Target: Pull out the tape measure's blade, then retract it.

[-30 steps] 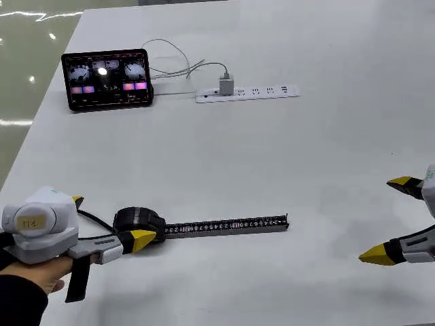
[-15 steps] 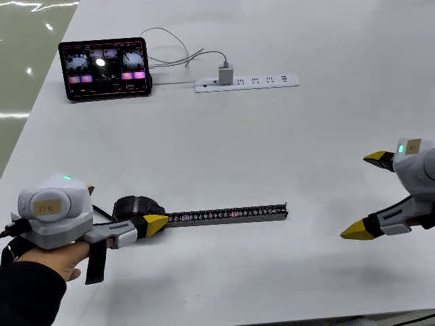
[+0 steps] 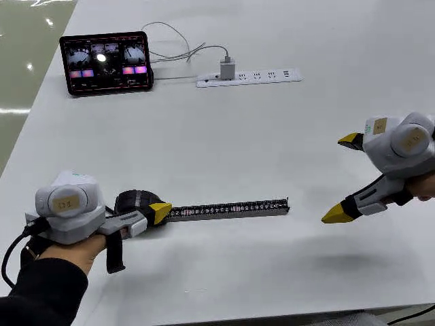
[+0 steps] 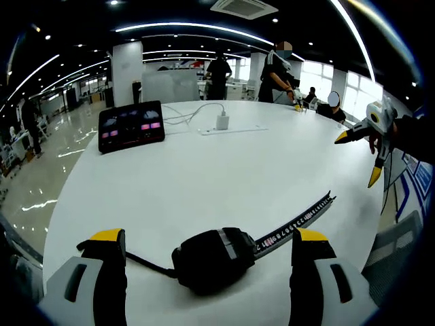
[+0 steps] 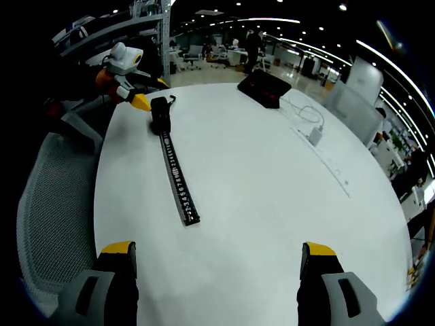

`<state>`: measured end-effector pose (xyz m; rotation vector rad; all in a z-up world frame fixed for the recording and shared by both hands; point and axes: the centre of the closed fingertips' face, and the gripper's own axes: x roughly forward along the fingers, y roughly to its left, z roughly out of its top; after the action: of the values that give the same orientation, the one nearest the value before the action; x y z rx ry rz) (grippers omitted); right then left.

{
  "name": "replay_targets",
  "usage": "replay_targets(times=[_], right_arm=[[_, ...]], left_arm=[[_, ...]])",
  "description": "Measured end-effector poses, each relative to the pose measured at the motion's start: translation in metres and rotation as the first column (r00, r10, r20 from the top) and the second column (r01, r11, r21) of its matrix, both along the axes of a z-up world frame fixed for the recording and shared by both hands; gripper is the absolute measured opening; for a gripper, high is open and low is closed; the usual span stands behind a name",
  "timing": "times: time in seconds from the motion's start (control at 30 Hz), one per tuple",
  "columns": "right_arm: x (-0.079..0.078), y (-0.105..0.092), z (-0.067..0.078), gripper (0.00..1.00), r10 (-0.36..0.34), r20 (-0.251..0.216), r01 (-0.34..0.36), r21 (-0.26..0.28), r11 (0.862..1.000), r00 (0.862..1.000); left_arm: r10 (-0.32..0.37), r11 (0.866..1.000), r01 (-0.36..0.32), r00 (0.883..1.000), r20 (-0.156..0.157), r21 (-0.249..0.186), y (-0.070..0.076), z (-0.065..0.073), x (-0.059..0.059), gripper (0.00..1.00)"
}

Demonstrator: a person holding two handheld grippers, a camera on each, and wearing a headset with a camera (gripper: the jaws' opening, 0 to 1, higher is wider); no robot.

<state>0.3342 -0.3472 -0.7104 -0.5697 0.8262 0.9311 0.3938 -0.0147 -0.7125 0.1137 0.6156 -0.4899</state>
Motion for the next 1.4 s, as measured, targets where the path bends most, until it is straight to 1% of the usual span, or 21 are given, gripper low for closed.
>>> replay_targets(times=[0.07, 0.17, 0.27, 0.33, 0.4, 0.43, 0.47, 0.57, 0.67, 0.73, 0.8, 0.83, 0.87, 0.93, 1.0, 1.13, 1.2, 1.27, 1.4], right_arm=[[0.001, 0.003, -0.002, 0.99, 0.014, -0.004, -0.014, -0.003, 1.0, 1.0], [0.002, 0.007, -0.004, 0.99, 0.035, -0.013, -0.035, -0.01, 0.999, 0.999], [0.005, 0.01, -0.007, 0.99, 0.049, -0.022, -0.05, -0.022, 0.999, 0.999], [0.008, 0.012, -0.007, 0.99, 0.06, -0.015, -0.06, -0.029, 0.998, 0.998], [0.009, 0.016, -0.008, 0.99, 0.073, -0.023, -0.073, -0.027, 0.997, 0.997], [0.01, 0.017, -0.009, 0.99, 0.076, -0.026, -0.077, -0.029, 0.997, 0.997], [0.01, 0.019, -0.011, 0.99, 0.089, -0.029, -0.09, -0.03, 0.995, 0.996], [0.012, 0.023, -0.014, 0.99, 0.118, -0.033, -0.12, -0.048, 0.992, 0.992], [0.015, 0.027, -0.016, 0.99, 0.142, -0.028, -0.143, -0.05, 0.988, 0.989], [0.017, 0.03, -0.018, 0.99, 0.152, -0.027, -0.154, -0.047, 0.987, 0.988], [0.02, 0.032, -0.019, 0.99, 0.166, -0.019, -0.167, -0.048, 0.985, 0.986], [0.022, 0.033, -0.02, 0.99, 0.17, -0.018, -0.171, -0.049, 0.984, 0.985], [0.023, 0.035, -0.021, 0.99, 0.174, -0.019, -0.175, -0.048, 0.983, 0.984], [0.024, 0.037, -0.022, 0.99, 0.179, -0.022, -0.18, -0.044, 0.983, 0.984], [0.024, 0.039, -0.025, 0.99, 0.186, -0.031, -0.187, -0.046, 0.981, 0.982], [0.024, 0.042, -0.032, 0.99, 0.209, -0.045, -0.211, -0.058, 0.976, 0.977], [0.024, 0.045, -0.035, 0.99, 0.231, -0.039, -0.233, -0.066, 0.97, 0.972], [0.025, 0.047, -0.038, 0.99, 0.251, -0.035, -0.253, -0.075, 0.965, 0.967], [0.025, 0.049, -0.043, 0.99, 0.269, -0.041, -0.272, -0.084, 0.959, 0.962]], left_arm=[[0.007, 1.0, -0.007, 1.0, -0.007, 0.0, 0.0, -0.002, -0.001, 0.99], [0.017, 1.0, -0.017, 1.0, -0.008, -0.008, -0.003, -0.002, -0.001, 0.99], [0.03, 1.0, -0.03, 1.0, 0.008, 0.003, -0.005, -0.003, -0.001, 0.99], [0.046, 0.999, -0.046, 0.999, 0.011, 0.008, -0.006, -0.004, -0.001, 0.99], [0.065, 0.998, -0.065, 0.998, 0.015, 0.003, -0.008, -0.005, 0.0, 0.99], [0.073, 0.997, -0.073, 0.997, 0.016, 0.001, -0.007, -0.006, 0.001, 0.98], [0.093, 0.996, -0.093, 0.995, 0.025, 0.003, -0.005, -0.005, 0.003, 0.98], [0.116, 0.993, -0.116, 0.993, 0.037, 0.003, -0.004, -0.005, 0.006, 0.97], [0.128, 0.992, -0.128, 0.991, 0.047, 0.008, -0.003, -0.005, 0.008, 0.97], [0.144, 0.99, -0.144, 0.988, 0.05, 0.002, -0.001, -0.004, 0.009, 0.97], [0.158, 0.987, -0.157, 0.986, 0.058, -0.015, -0.001, -0.004, 0.009, 0.98], [0.164, 0.986, -0.163, 0.985, 0.06, -0.026, -0.001, -0.004, 0.01, 0.98], [0.172, 0.985, -0.169, 0.983, 0.071, -0.044, -0.001, -0.002, 0.011, 0.98], [0.179, 0.983, -0.175, 0.98, 0.089, -0.05, -0.001, 0.0, 0.012, 0.99], [0.176, 0.984, -0.172, 0.979, 0.102, -0.041, -0.003, 0.0, 0.012, 0.99], [0.161, 0.987, -0.159, 0.982, 0.099, -0.028, -0.006, -0.006, 0.012, 0.99], [0.161, 0.987, -0.16, 0.982, 0.099, -0.02, -0.006, -0.008, 0.012, 0.99], [0.16, 0.987, -0.158, 0.982, 0.102, -0.024, -0.007, -0.009, 0.011, 0.99], [0.154, 0.988, -0.152, 0.982, 0.11, -0.02, -0.007, -0.009, 0.01, 0.97]])
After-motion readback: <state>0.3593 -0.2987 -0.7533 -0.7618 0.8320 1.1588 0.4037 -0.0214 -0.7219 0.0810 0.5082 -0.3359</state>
